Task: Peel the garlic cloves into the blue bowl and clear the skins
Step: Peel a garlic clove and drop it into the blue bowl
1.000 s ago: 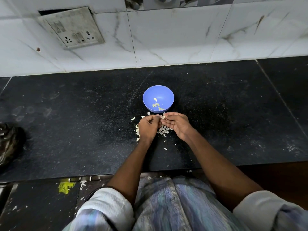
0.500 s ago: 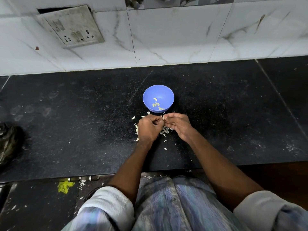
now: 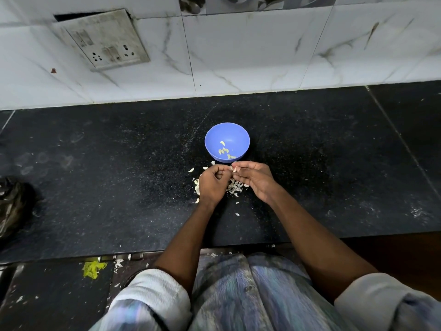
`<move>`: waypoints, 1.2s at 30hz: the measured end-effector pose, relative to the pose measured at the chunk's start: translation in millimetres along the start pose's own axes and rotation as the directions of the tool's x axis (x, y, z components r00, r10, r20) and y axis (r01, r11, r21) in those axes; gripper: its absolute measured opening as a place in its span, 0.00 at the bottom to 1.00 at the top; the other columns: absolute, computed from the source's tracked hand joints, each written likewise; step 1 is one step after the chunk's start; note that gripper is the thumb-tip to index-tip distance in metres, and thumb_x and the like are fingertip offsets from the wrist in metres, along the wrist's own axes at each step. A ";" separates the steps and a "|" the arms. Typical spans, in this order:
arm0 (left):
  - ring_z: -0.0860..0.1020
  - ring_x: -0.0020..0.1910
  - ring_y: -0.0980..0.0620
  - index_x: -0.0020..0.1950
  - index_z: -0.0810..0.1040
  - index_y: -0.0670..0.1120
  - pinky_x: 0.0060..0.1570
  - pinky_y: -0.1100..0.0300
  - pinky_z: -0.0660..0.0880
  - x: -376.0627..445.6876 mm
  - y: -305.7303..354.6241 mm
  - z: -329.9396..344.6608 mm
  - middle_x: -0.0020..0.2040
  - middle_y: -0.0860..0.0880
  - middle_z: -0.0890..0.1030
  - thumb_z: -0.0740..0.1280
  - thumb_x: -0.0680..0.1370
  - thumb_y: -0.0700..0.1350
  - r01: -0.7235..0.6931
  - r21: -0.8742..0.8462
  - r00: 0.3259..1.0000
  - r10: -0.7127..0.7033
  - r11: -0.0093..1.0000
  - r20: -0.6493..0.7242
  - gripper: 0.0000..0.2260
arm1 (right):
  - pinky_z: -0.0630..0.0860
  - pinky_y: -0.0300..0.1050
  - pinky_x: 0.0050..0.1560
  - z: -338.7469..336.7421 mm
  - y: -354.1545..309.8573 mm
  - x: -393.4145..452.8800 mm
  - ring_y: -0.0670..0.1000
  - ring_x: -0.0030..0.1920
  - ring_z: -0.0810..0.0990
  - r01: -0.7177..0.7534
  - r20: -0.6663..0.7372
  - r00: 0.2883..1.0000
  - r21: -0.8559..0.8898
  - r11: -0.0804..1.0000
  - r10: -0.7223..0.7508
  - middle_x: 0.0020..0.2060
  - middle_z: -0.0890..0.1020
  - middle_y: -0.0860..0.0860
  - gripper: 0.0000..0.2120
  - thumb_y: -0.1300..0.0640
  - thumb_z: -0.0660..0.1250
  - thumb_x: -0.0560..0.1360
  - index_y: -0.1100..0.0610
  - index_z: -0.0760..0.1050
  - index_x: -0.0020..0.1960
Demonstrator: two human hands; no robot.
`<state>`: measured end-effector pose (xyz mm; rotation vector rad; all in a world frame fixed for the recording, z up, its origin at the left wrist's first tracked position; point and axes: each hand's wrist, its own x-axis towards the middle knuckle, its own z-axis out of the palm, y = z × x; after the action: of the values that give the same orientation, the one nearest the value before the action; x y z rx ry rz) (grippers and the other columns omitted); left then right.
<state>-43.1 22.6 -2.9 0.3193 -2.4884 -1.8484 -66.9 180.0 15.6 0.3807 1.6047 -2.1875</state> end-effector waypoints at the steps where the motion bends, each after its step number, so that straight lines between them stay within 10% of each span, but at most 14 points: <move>1: 0.84 0.37 0.54 0.49 0.87 0.45 0.44 0.53 0.83 0.0 -0.2 -0.1 0.40 0.50 0.88 0.71 0.81 0.41 0.014 -0.023 1.000 -0.014 1.000 -0.003 0.05 | 0.83 0.43 0.52 0.3 -0.5 -0.3 0.55 0.51 0.87 0.001 -0.003 1.000 0.005 1.000 -0.001 0.51 0.87 0.60 0.10 0.70 0.70 0.78 0.65 0.82 0.58; 9: 0.78 0.31 0.60 0.36 0.85 0.50 0.37 0.60 0.77 -1.1 2.4 -3.3 0.31 0.56 0.82 0.78 0.75 0.46 -0.050 0.128 0.981 0.072 0.991 -0.180 0.07 | 0.83 0.44 0.54 -1.7 -3.3 0.4 0.57 0.51 0.87 0.007 -0.019 1.000 0.012 1.000 -0.007 0.51 0.86 0.63 0.10 0.71 0.67 0.79 0.67 0.82 0.58; 25: 0.82 0.34 0.52 0.42 0.88 0.50 0.37 0.53 0.80 -10.8 17.9 4.7 0.36 0.54 0.86 0.75 0.75 0.47 -0.124 0.410 0.983 0.168 0.904 -0.074 0.03 | 0.83 0.45 0.51 1.9 4.5 -0.2 0.53 0.47 0.87 0.124 -0.046 0.989 -0.231 0.965 -0.138 0.45 0.88 0.57 0.08 0.70 0.70 0.77 0.61 0.85 0.51; 36: 0.81 0.36 0.57 0.42 0.86 0.49 0.40 0.57 0.80 -11.8 15.5 6.0 0.36 0.56 0.84 0.74 0.75 0.46 -0.015 0.249 0.998 0.030 0.968 -0.059 0.03 | 0.82 0.44 0.50 1.7 4.8 -2.5 0.53 0.46 0.87 0.156 -0.042 0.985 -0.218 0.963 -0.169 0.44 0.88 0.59 0.07 0.70 0.71 0.76 0.64 0.85 0.52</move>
<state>-34.6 34.6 11.2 0.3466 -2.6704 -1.4928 -62.4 177.5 13.2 0.2615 1.9453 -2.1059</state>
